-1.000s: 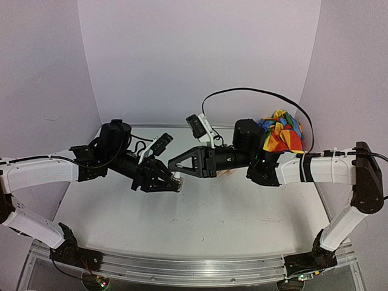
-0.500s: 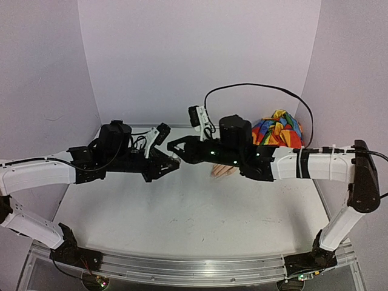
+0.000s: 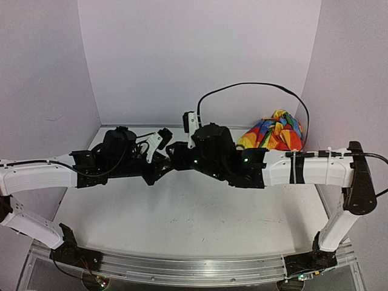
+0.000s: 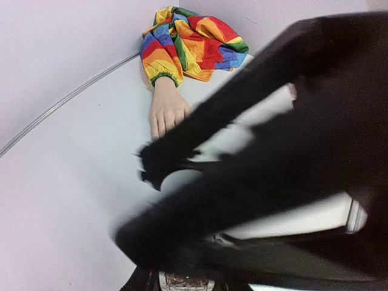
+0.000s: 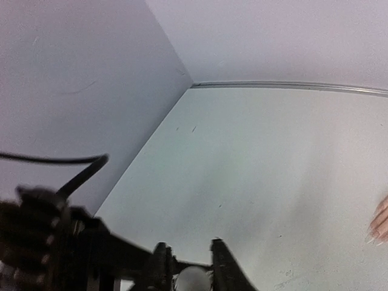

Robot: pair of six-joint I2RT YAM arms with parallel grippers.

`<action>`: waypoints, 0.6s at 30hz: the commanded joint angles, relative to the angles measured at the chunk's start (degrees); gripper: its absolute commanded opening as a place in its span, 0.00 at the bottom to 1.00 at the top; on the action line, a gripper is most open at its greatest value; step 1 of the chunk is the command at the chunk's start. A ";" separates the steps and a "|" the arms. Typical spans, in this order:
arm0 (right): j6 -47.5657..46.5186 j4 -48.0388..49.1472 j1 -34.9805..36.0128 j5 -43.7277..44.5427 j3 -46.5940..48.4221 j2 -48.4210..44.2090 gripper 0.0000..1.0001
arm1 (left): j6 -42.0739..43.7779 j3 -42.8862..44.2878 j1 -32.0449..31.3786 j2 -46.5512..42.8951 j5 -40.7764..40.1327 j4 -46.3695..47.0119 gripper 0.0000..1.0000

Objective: Paint the nails

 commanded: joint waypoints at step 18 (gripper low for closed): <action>-7.14 17.68 -11.27 -63.64 -15.65 -14.75 0.62 | -3.62 2.16 6.25 -1.40 59.14 5.79 0.00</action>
